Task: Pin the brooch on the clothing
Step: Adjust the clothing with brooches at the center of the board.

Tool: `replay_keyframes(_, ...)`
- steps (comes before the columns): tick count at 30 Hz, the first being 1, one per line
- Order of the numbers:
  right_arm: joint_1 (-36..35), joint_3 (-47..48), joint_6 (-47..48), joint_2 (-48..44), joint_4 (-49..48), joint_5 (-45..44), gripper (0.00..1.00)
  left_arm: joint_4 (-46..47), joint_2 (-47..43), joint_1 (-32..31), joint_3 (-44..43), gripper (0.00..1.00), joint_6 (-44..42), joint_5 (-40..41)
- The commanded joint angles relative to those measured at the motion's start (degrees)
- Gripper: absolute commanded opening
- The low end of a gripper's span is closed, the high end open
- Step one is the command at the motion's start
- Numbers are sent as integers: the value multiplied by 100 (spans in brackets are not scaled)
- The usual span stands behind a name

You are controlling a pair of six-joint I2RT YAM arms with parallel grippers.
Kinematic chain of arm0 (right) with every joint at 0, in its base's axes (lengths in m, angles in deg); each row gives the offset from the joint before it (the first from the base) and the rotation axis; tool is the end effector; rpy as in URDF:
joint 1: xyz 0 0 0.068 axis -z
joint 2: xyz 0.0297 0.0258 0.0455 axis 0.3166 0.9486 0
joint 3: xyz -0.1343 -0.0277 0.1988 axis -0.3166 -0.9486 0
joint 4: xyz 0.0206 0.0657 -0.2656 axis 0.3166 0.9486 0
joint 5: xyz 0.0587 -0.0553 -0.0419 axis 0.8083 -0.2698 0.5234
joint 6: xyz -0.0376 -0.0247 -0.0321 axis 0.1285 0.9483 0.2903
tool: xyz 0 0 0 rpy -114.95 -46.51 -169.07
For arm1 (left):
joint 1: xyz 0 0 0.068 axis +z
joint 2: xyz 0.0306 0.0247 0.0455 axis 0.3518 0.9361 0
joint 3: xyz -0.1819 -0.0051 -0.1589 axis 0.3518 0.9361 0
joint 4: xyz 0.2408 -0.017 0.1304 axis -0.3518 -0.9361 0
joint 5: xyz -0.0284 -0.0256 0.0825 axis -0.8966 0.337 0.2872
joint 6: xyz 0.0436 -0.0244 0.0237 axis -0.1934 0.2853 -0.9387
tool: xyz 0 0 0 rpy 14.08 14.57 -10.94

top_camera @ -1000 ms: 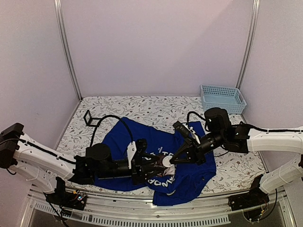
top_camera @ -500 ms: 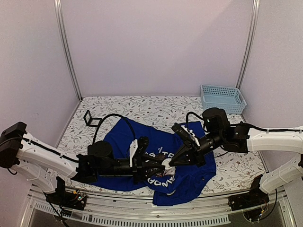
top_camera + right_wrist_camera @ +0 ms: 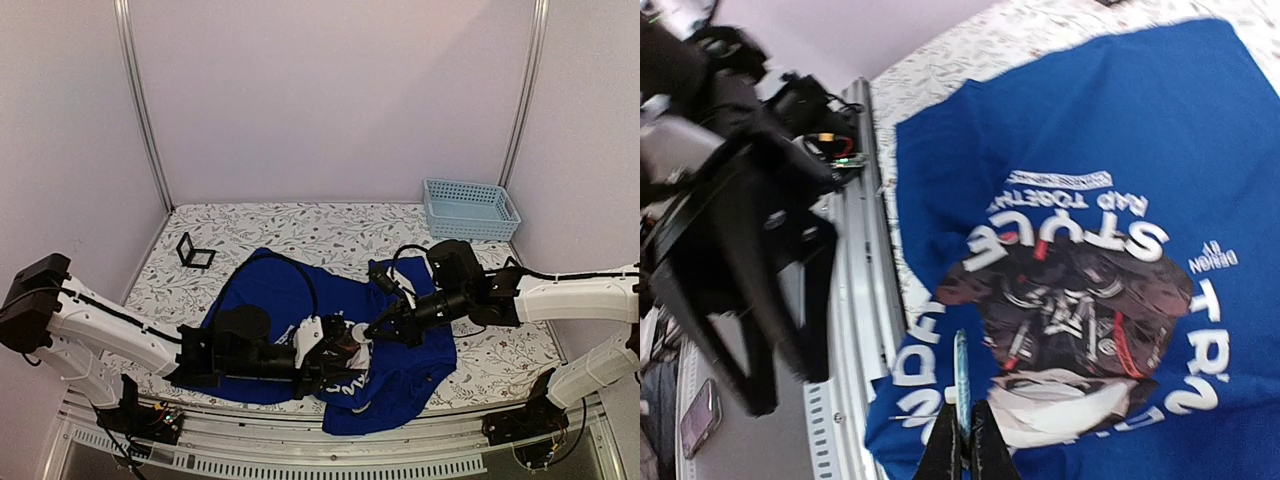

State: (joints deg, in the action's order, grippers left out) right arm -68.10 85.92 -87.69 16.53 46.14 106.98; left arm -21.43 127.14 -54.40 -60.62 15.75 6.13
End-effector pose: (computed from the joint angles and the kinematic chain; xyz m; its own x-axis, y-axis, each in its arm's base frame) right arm 0.1745 0.2402 0.1831 -0.4562 -0.4242 -0.7823 -0.8892 0.1833 0.4192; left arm 0.0780 -0.3048 0.1553 -0.1716 0.2242 -0.9593 0.9722 0.1962 -0.1281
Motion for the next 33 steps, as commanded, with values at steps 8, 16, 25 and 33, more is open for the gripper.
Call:
replay_keyframes(8,1579,-1131,-1709,780,-688,-1495,0,-1985,1606,1555,-1058,35,1225,1893)
replay_keyframes(16,2547,-975,-1864,1903,-1251,-1238,0,-2342,2637,2656,-1201,35,2672,1501)
replay_keyframes(25,3102,532,-1139,3237,-405,-1689,0,-1741,3201,3874,-1245,35,3117,1420)
replay_keyframes(33,3282,2067,-619,4197,265,-1970,0,-1870,3527,4193,-1730,39,2670,1419)
